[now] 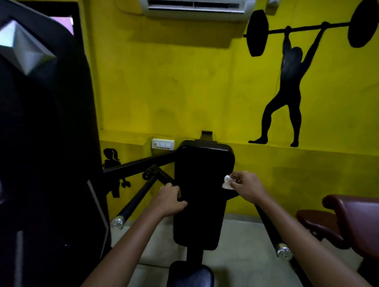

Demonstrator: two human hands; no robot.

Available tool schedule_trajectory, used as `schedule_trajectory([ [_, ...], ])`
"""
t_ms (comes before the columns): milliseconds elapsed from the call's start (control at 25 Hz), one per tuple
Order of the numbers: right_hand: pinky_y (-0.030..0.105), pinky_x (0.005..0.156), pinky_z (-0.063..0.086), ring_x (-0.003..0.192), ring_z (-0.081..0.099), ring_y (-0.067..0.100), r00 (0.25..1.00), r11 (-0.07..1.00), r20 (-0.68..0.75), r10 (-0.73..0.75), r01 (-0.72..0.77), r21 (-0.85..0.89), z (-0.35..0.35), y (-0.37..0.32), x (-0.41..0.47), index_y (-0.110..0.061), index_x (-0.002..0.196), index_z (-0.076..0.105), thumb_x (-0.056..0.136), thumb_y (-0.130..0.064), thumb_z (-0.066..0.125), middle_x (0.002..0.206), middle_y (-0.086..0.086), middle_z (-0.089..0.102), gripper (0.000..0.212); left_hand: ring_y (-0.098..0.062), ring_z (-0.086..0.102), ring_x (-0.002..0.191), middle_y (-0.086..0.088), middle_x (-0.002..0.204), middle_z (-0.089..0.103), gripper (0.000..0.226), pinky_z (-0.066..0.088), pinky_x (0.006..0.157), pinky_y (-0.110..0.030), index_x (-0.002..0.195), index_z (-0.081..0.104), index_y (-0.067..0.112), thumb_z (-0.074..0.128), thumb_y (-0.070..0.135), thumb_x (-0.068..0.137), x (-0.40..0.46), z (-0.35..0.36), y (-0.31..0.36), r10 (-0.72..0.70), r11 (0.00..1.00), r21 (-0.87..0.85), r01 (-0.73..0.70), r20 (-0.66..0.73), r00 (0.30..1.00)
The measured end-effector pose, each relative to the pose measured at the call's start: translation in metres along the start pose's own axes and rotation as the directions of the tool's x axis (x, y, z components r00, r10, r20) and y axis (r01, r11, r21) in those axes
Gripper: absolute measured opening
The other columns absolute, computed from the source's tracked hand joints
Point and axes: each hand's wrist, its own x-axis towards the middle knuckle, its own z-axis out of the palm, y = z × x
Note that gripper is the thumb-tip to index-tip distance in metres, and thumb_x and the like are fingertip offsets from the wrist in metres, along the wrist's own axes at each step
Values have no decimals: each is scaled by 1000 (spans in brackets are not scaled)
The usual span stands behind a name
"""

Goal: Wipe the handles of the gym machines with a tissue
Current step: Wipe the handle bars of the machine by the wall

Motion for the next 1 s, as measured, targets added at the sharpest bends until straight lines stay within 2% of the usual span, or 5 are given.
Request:
schedule_trajectory([
  [160, 26, 61, 39, 78, 60, 20, 993, 977, 69, -98, 83, 194, 27, -47, 7, -11, 92, 67, 86, -8, 63, 85, 12, 66, 8, -26, 51, 105, -7, 115, 48, 38, 42, 75, -33, 109, 57, 12, 60, 43, 87, -31, -8, -24, -132, 989, 63, 137, -85, 988],
  [280, 21, 63, 42, 80, 60, 15, 993, 984, 24, -118, 114, 138, 61, -86, 14, -12, 90, 68, 83, -12, 65, 84, 2, 66, 8, -25, 53, 102, -4, 106, 49, 32, 47, 75, -35, 97, 56, 17, 62, 45, 83, -53, -13, -52, -241, 961, 102, 257, -145, 960],
  [480, 31, 69, 47, 83, 63, 20, 989, 988, 82, -125, 116, 99, 117, -137, 13, -14, 89, 69, 82, -16, 67, 85, 6, 67, 8, -21, 60, 83, -7, 92, 60, 30, 50, 70, -34, 91, 62, 13, 66, 41, 79, -88, -29, -110, -355, 924, 73, 375, -196, 914],
  [840, 28, 64, 47, 78, 65, 16, 996, 986, -73, -48, 58, 154, 178, -209, 59, -15, 80, 70, 81, -21, 71, 77, 4, 69, 7, -20, 59, 96, -5, 103, 61, 37, 50, 79, -33, 101, 63, 13, 67, 43, 80, -62, -79, -207, -234, 971, 1, 238, -169, 957],
  [1000, 10, 52, 37, 62, 55, 2, 993, 973, -120, 15, 14, 231, 216, -241, 65, -14, 78, 68, 82, -19, 71, 65, -4, 59, 7, -17, 61, 90, -5, 98, 66, 37, 49, 77, -34, 98, 65, 12, 67, 46, 83, -48, -92, -235, -165, 974, -180, 140, -134, 977],
])
